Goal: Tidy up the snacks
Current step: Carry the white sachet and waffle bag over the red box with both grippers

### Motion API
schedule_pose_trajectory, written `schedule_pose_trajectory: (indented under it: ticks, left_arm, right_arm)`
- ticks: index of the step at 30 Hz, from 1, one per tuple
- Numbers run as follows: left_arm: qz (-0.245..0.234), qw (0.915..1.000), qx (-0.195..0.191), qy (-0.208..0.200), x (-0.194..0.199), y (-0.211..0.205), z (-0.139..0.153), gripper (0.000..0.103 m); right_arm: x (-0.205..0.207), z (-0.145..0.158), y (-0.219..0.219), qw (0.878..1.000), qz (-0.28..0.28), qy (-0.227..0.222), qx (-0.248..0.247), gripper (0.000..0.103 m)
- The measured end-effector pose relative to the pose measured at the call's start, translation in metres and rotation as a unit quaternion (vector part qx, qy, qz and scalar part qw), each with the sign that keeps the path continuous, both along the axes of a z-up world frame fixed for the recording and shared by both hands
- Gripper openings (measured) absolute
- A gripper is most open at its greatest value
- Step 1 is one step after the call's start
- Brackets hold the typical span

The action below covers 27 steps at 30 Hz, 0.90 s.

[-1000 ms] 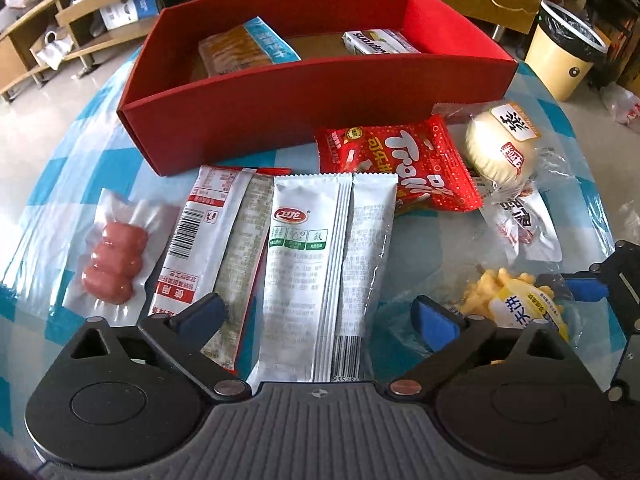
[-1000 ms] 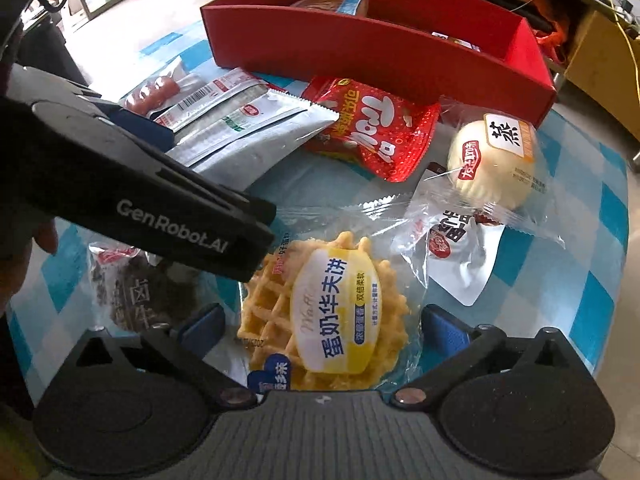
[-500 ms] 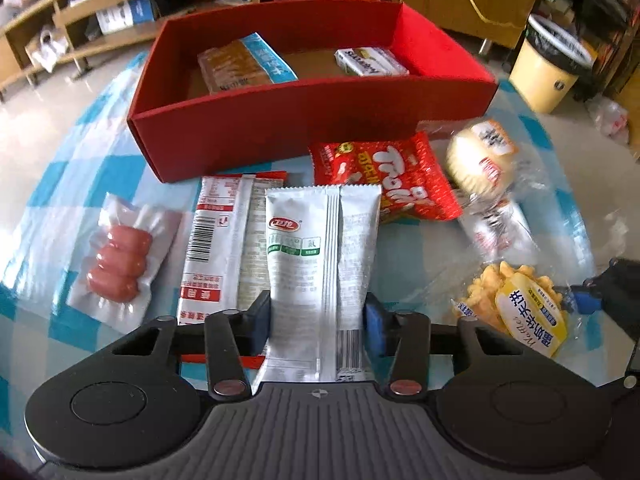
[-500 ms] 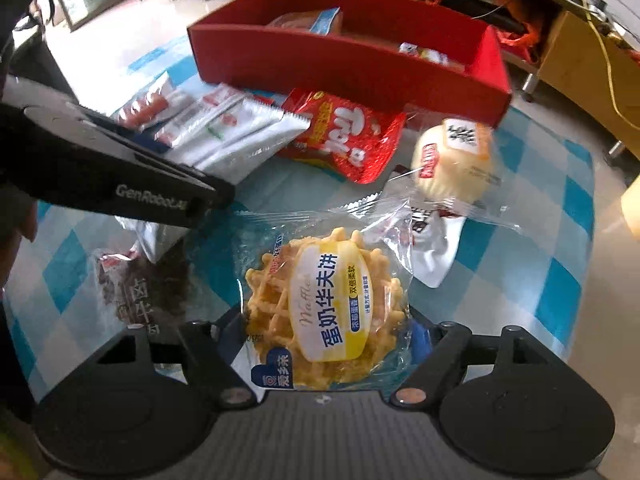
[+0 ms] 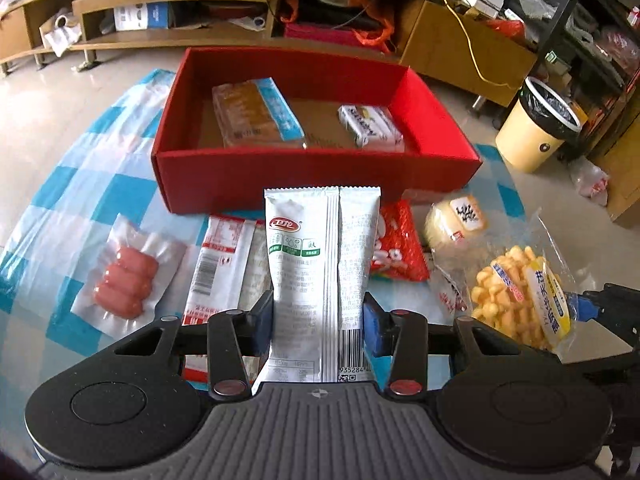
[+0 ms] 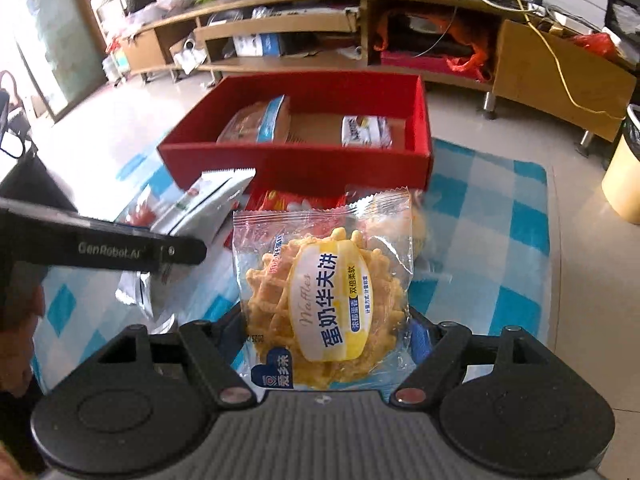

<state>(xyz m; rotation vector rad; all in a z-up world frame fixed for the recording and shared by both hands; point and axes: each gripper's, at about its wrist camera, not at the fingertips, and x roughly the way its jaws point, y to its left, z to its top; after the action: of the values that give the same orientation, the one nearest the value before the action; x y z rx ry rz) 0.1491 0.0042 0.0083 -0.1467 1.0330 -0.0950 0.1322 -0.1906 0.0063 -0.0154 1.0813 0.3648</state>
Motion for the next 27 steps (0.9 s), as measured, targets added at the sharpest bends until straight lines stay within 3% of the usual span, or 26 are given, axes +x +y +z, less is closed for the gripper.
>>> schedule_pose_trajectory:
  ticks: [27]
  left_arm:
    - [0.014, 0.9978, 0.021, -0.061, 0.036, -0.008, 0.036, 0.052]
  right_arm:
    - [0.068, 0.039, -0.006, 0.995, -0.058, -0.071, 0.040, 0.077]
